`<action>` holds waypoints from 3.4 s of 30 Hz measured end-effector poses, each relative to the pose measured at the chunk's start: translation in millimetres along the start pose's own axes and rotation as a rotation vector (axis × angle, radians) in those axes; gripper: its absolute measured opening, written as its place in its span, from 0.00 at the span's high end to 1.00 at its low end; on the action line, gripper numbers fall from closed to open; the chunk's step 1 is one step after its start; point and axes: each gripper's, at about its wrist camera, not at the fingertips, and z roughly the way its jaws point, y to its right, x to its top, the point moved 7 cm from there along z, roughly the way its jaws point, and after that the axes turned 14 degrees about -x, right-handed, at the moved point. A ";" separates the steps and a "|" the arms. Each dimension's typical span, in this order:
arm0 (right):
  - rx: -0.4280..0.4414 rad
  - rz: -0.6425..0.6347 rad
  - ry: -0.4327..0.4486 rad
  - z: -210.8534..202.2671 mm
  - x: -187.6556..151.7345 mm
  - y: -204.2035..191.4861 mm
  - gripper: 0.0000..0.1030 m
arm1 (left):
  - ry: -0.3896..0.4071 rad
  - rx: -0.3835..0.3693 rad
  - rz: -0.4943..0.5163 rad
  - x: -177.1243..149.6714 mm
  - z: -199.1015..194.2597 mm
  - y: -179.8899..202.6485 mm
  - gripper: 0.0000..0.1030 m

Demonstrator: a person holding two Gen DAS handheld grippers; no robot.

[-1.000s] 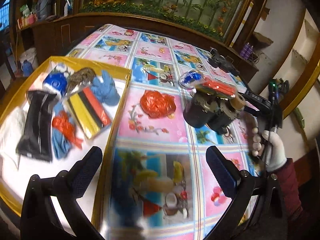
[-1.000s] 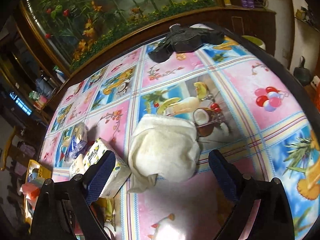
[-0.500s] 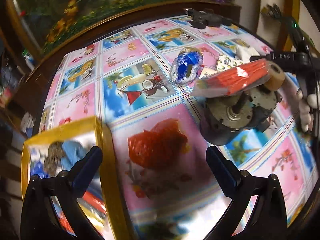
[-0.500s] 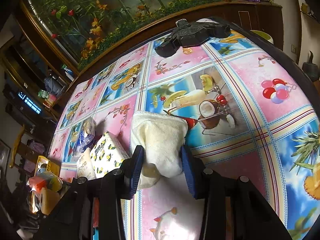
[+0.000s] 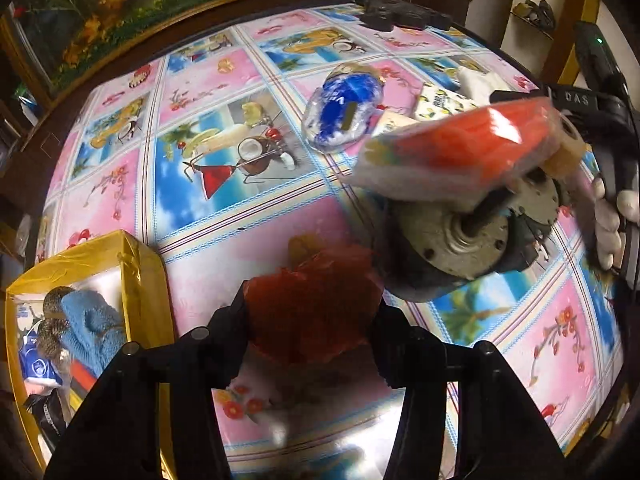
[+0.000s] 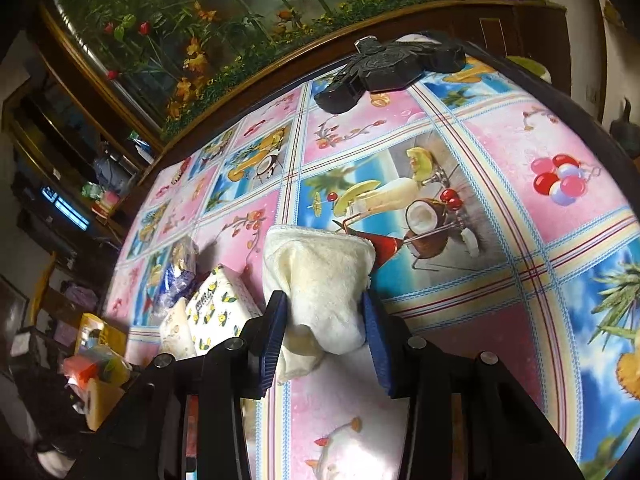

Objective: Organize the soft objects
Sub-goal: 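Grasp the cream cloth with the right tool while the left grasps the red plastic bag, then carry the red bag and cream cloth over the tray with both tools, then release the red bag with the left tool while the right releases the cream cloth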

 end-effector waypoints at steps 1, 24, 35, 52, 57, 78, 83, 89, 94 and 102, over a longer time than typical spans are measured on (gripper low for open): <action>0.010 0.013 -0.004 0.1 -0.2 1.4 0.63 | 0.003 -0.006 -0.004 -2.9 -2.1 3.7 0.52; -0.032 0.042 0.184 -59.9 -22.4 -0.6 0.69 | 0.388 -0.052 -0.372 -134.1 -168.3 -17.1 0.51; 0.139 -0.128 0.193 -148.7 -81.5 -73.5 0.69 | 0.444 -0.007 -0.551 -201.8 -175.5 -76.7 0.51; 0.339 -0.477 -0.028 -109.0 -147.2 -283.7 0.69 | 0.373 0.045 -0.659 -210.1 -156.9 -142.3 0.51; 0.319 -0.586 -0.079 -82.8 -167.1 -335.4 0.69 | 0.354 0.086 -0.690 -208.2 -143.1 -170.6 0.49; 0.110 -0.781 -0.173 -22.8 -214.9 -402.0 0.62 | 0.536 0.038 -0.734 -222.5 -188.5 -140.4 0.41; 0.234 -0.685 -0.125 -62.5 -201.2 -387.9 0.27 | 0.502 0.159 -0.675 -213.7 -191.5 -122.1 0.33; 0.238 -0.628 -0.002 -107.0 -190.5 -340.1 0.23 | 0.477 0.254 -0.559 -201.8 -192.9 -88.0 0.33; 0.206 -0.567 0.046 -128.8 -189.6 -281.3 0.22 | 0.447 0.330 -0.468 -190.7 -193.0 -59.1 0.33; 0.162 -0.428 0.079 -165.6 -172.7 -194.5 0.20 | 0.387 0.355 -0.355 -172.2 -181.6 -13.8 0.33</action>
